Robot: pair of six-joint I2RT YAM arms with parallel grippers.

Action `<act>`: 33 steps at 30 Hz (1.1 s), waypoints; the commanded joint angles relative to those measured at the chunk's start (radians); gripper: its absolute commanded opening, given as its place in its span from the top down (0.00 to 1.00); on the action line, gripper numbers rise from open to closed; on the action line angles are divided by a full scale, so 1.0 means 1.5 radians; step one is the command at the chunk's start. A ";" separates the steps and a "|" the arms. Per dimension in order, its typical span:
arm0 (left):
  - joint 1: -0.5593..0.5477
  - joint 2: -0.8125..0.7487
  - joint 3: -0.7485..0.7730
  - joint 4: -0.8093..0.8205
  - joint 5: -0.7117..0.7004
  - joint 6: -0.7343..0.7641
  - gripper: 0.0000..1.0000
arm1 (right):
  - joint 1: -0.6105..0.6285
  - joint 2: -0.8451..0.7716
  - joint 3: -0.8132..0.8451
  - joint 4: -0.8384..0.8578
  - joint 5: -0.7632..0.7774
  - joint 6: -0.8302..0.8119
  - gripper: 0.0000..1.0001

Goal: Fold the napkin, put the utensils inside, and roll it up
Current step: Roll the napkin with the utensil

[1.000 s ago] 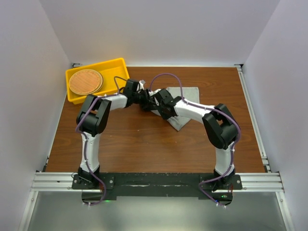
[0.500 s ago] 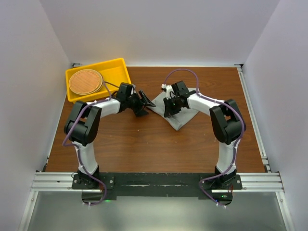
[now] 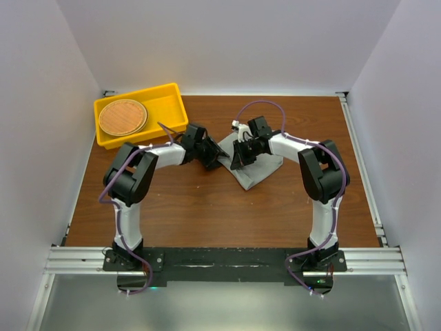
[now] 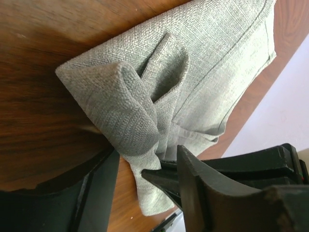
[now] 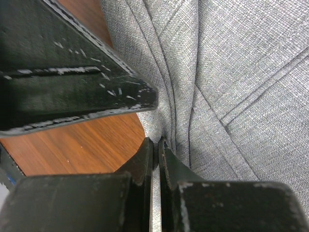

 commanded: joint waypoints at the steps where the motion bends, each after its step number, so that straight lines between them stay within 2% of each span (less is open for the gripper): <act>1: -0.028 -0.005 -0.022 -0.029 -0.131 -0.020 0.46 | 0.005 0.040 -0.027 -0.063 0.008 -0.001 1.00; 8: -0.044 0.002 -0.085 0.088 -0.173 -0.011 0.46 | 0.005 0.048 -0.022 -0.065 0.002 -0.001 1.00; 11: -0.047 0.001 -0.115 0.134 -0.185 -0.003 0.58 | 0.005 0.048 -0.024 -0.066 0.009 -0.002 1.00; 15: -0.048 -0.010 -0.122 0.124 -0.193 0.006 0.84 | 0.006 0.042 -0.025 -0.066 0.020 0.000 1.00; 21: -0.053 -0.013 -0.087 0.062 -0.188 0.014 0.96 | 0.029 0.026 -0.005 -0.107 0.073 -0.011 1.00; 22: -0.055 -0.012 -0.081 0.052 -0.186 0.013 1.00 | 0.032 0.022 -0.002 -0.112 0.093 -0.012 1.00; 25: -0.059 -0.014 -0.054 -0.006 -0.187 0.011 1.00 | 0.050 -0.010 0.004 -0.133 0.137 -0.013 0.99; 26: -0.061 -0.015 -0.044 -0.018 -0.189 0.010 1.00 | 0.059 -0.019 0.003 -0.137 0.148 -0.011 0.95; 28: -0.063 -0.020 -0.036 -0.039 -0.189 0.006 1.00 | 0.068 -0.052 -0.001 -0.138 0.178 -0.008 0.92; 33: -0.070 -0.031 -0.001 -0.088 -0.192 -0.005 1.00 | 0.098 -0.127 -0.031 -0.094 0.229 -0.009 0.71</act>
